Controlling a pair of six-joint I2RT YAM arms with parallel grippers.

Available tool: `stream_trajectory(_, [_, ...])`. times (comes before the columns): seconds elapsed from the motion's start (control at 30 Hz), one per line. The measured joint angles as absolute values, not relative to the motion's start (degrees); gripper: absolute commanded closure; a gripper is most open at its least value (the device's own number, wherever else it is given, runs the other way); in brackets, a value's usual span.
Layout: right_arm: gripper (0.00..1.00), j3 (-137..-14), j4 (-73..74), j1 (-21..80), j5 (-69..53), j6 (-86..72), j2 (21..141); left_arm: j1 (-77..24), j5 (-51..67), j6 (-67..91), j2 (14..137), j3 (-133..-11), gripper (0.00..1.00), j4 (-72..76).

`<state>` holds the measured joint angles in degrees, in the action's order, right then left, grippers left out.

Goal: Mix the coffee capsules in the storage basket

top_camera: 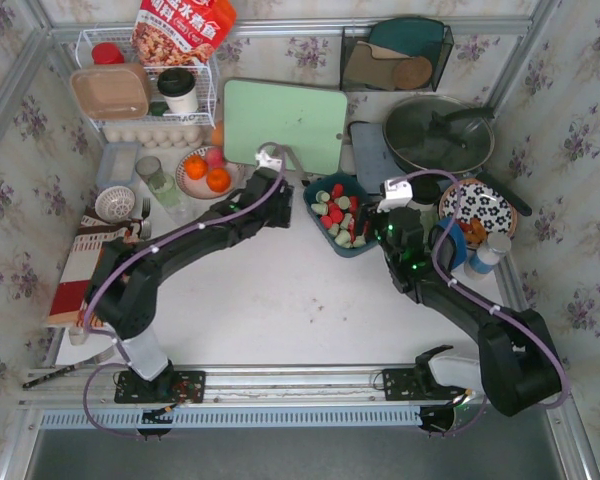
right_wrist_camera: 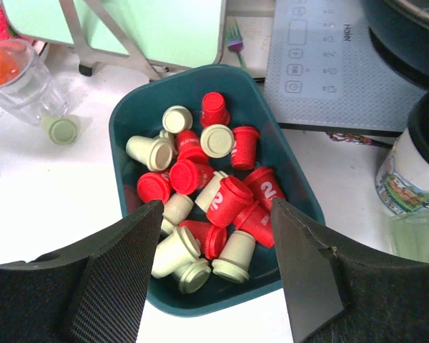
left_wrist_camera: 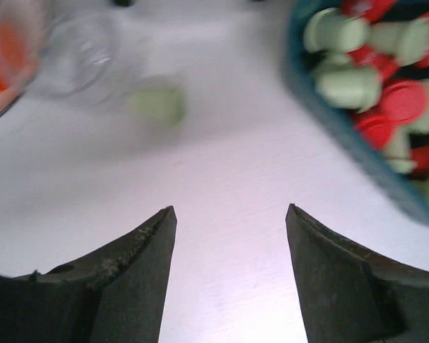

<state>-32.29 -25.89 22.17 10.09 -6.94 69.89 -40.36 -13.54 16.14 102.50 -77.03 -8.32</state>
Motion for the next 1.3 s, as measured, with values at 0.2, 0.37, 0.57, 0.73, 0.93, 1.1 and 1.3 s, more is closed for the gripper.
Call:
stream_trajectory(0.2, [0.32, -32.77, -26.44, 22.17, 5.61, -7.07, 73.34, -39.11, -20.14, 15.97, 92.29, -65.95, 0.33, -9.28])
stream_trajectory(0.37, [0.32, -34.59, -27.05, 22.65, 2.17, -7.62, 76.73, -38.59, -26.0, 15.11, 84.77, -56.05, 0.23, -8.49])
stream_trajectory(0.57, [0.32, -39.4, -26.98, 25.19, -0.56, -7.57, 82.15, -34.54, -26.52, 16.62, 83.11, -49.43, 0.12, -5.85])
stream_trajectory(0.73, [0.32, -40.77, -26.41, 26.26, -1.5, -7.27, 83.29, -30.33, -21.08, 20.27, 92.23, -58.5, 0.13, -4.58])
stream_trajectory(0.93, [0.32, -37.36, -25.76, 26.41, -0.12, -6.42, 80.4, -30.24, -15.29, 22.24, 103.13, -68.25, 0.13, -2.72])
stream_trajectory(1.1, [0.32, -35.2, -25.5, 26.41, 1.17, -5.26, 77.87, -30.0, -13.63, 22.57, 113.91, -79.77, 0.12, -4.16])
stream_trajectory(1.3, [0.32, -34.33, -26.17, 26.41, 1.15, -5.13, 76.18, -29.54, -15.0, 22.9, 123.17, -90.98, 0.14, -10.37])
